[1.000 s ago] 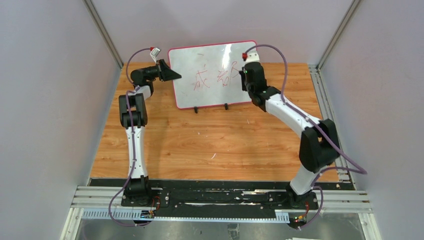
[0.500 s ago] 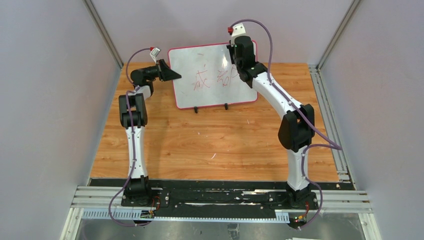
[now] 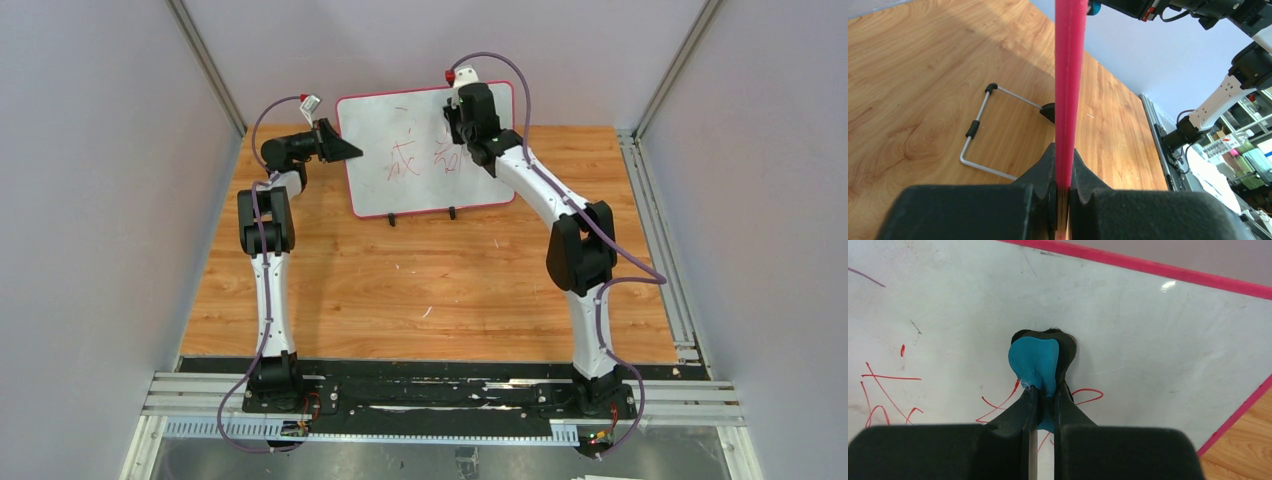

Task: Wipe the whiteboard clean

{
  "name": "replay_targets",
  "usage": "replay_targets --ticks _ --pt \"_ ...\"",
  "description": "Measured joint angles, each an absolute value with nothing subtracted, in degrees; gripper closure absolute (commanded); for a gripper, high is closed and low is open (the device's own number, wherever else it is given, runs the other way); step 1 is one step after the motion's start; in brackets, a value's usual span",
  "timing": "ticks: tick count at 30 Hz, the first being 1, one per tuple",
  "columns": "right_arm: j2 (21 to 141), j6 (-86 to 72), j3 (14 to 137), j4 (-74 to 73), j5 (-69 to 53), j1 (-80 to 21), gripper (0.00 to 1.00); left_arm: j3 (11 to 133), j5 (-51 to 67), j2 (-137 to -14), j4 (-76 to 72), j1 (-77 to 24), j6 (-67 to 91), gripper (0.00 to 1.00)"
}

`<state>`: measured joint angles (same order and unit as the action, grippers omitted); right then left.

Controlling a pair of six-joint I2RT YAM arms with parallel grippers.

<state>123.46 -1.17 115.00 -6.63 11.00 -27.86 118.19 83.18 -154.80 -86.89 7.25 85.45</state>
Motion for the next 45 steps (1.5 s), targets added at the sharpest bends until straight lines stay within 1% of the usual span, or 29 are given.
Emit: replay_targets --ticks 11,22,33,45 --pt "123.68 -4.1 114.93 -7.62 6.74 -30.48 0.99 118.19 83.2 -154.8 -86.89 7.25 85.45 1.0" --pt "126.19 -4.25 114.43 -7.7 6.96 -34.94 0.99 118.34 83.29 -154.8 -86.89 7.25 85.54 1.0" --pt "126.65 -4.32 114.28 -7.92 8.1 -31.27 0.99 118.61 82.26 -155.11 -86.7 7.16 86.65 1.0" --pt "121.12 -4.25 107.81 -6.68 10.7 -24.23 1.0 118.61 82.13 -155.13 -86.7 7.16 86.74 1.0"
